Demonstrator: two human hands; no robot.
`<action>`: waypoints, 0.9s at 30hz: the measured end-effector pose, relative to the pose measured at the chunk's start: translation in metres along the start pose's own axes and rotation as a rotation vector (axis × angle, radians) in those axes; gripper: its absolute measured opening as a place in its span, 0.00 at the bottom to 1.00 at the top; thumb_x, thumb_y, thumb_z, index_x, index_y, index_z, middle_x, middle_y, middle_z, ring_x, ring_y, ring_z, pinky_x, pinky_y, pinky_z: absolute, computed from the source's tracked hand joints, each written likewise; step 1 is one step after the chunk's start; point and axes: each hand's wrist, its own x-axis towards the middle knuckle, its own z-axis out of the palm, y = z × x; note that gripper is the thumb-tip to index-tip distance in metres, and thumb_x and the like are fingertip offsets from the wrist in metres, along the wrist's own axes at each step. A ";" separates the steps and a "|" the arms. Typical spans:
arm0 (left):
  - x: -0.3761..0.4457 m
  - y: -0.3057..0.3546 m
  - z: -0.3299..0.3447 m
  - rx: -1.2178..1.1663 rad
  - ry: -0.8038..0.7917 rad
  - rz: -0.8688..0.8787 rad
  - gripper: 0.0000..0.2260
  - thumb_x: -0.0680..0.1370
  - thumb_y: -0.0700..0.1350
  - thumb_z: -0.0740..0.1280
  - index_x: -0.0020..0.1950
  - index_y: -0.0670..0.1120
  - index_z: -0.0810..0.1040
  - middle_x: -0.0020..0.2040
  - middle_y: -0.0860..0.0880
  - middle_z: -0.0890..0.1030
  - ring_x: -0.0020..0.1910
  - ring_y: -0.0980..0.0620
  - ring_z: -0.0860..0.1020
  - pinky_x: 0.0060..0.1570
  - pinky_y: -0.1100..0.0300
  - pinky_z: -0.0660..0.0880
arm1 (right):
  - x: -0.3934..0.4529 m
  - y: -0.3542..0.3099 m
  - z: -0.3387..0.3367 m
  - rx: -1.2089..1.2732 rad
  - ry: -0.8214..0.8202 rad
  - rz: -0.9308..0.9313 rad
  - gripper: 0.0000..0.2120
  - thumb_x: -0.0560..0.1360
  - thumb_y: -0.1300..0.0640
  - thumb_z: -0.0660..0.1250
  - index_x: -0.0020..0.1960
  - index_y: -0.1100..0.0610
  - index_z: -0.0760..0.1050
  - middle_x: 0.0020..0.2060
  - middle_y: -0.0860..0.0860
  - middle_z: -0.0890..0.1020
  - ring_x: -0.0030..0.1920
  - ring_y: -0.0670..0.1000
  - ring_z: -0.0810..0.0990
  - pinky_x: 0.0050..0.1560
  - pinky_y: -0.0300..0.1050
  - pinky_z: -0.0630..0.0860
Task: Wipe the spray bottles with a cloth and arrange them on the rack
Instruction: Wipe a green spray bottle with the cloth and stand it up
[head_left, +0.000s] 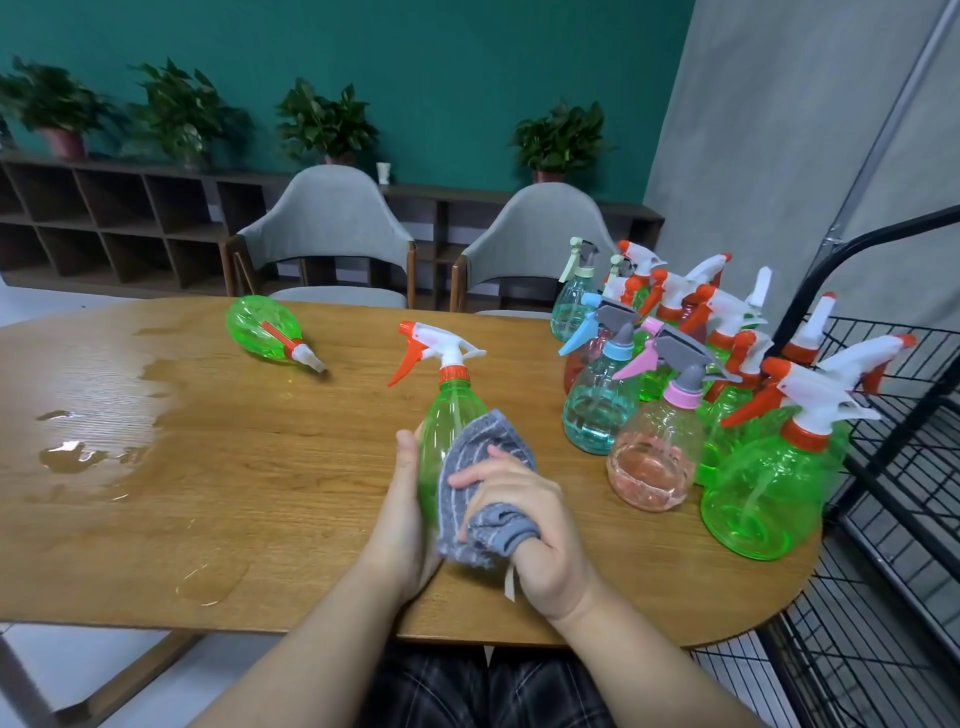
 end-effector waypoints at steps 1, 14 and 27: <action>0.001 -0.001 0.000 0.007 0.018 -0.014 0.40 0.67 0.72 0.68 0.69 0.46 0.72 0.62 0.40 0.80 0.60 0.43 0.80 0.54 0.48 0.80 | -0.001 -0.001 0.000 0.037 0.028 -0.011 0.13 0.63 0.55 0.56 0.33 0.58 0.78 0.40 0.52 0.84 0.48 0.47 0.81 0.67 0.46 0.66; 0.005 -0.008 -0.006 -0.042 -0.008 -0.037 0.30 0.69 0.60 0.73 0.66 0.44 0.75 0.61 0.40 0.81 0.56 0.42 0.82 0.44 0.46 0.80 | 0.033 -0.014 -0.013 0.866 0.777 0.779 0.11 0.79 0.53 0.61 0.51 0.59 0.78 0.46 0.55 0.84 0.46 0.53 0.82 0.51 0.49 0.77; 0.001 -0.007 0.000 0.016 -0.039 0.016 0.19 0.81 0.53 0.56 0.69 0.49 0.74 0.62 0.43 0.81 0.56 0.46 0.81 0.50 0.41 0.78 | 0.040 -0.001 0.006 -0.173 0.081 0.303 0.26 0.69 0.57 0.55 0.65 0.52 0.76 0.63 0.35 0.71 0.72 0.35 0.56 0.75 0.48 0.55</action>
